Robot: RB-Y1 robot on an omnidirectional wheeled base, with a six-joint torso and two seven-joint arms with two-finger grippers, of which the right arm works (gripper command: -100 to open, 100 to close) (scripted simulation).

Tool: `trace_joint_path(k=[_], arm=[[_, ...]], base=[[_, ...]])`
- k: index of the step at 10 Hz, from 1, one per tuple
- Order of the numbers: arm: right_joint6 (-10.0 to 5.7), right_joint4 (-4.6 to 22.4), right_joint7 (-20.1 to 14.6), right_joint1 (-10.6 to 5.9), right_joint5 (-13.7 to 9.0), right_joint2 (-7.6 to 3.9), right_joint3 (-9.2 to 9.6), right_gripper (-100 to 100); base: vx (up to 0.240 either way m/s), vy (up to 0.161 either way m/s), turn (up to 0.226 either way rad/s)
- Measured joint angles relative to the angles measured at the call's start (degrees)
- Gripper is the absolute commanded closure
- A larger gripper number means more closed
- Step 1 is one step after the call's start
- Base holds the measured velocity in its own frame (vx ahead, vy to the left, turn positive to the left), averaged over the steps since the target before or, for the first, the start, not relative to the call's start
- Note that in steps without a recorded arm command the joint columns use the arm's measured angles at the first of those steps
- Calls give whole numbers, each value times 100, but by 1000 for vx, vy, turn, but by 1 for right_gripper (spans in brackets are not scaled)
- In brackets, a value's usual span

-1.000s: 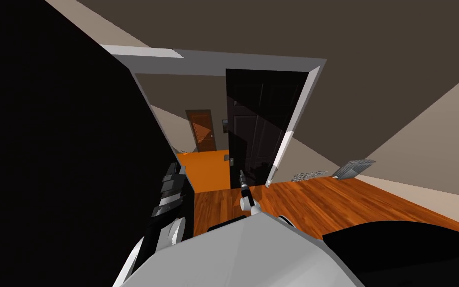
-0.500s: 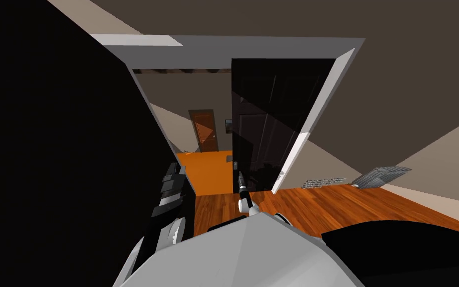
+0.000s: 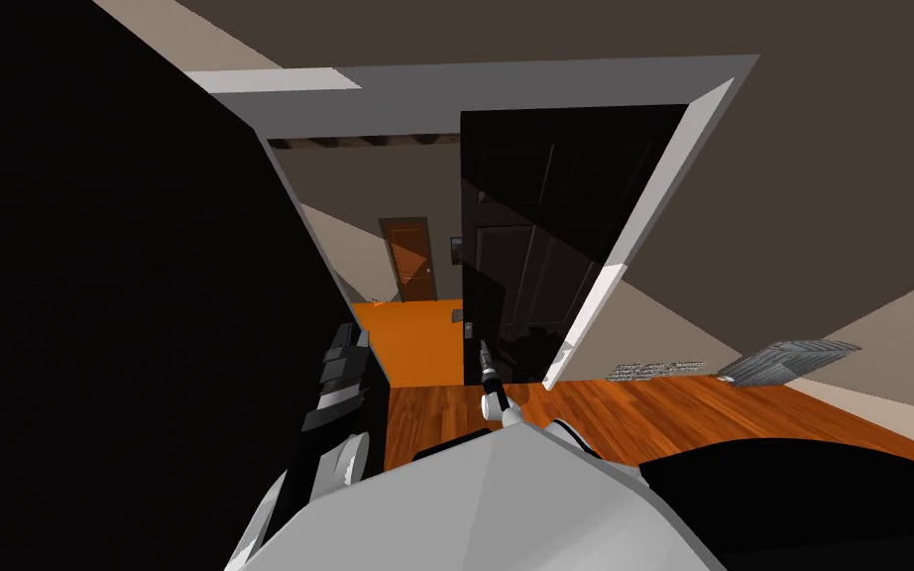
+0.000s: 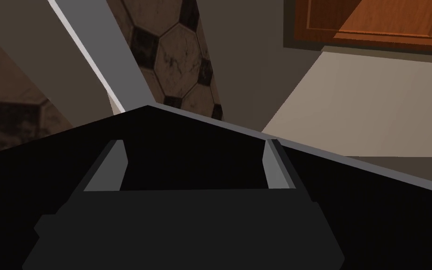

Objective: Pull the door open

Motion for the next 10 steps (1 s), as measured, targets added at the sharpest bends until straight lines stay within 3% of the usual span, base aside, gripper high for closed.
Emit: trace_joint_path(k=[2,3,5,7,10], arm=[[280,-363,2,216,-7,-235,-20,-100],[245,-187,-42,135,-10,-275,-26,-100],[272,-223,-146,157,-8,-342,-42,-100],[143,-17,-274,38,-1,-316,-39,-100],[169,-149,-300,78,9,-243,-40,-100]], base=[[-15,-8,78],[49,29,28],[124,30,-32],[199,49,-48],[208,52,-46]])
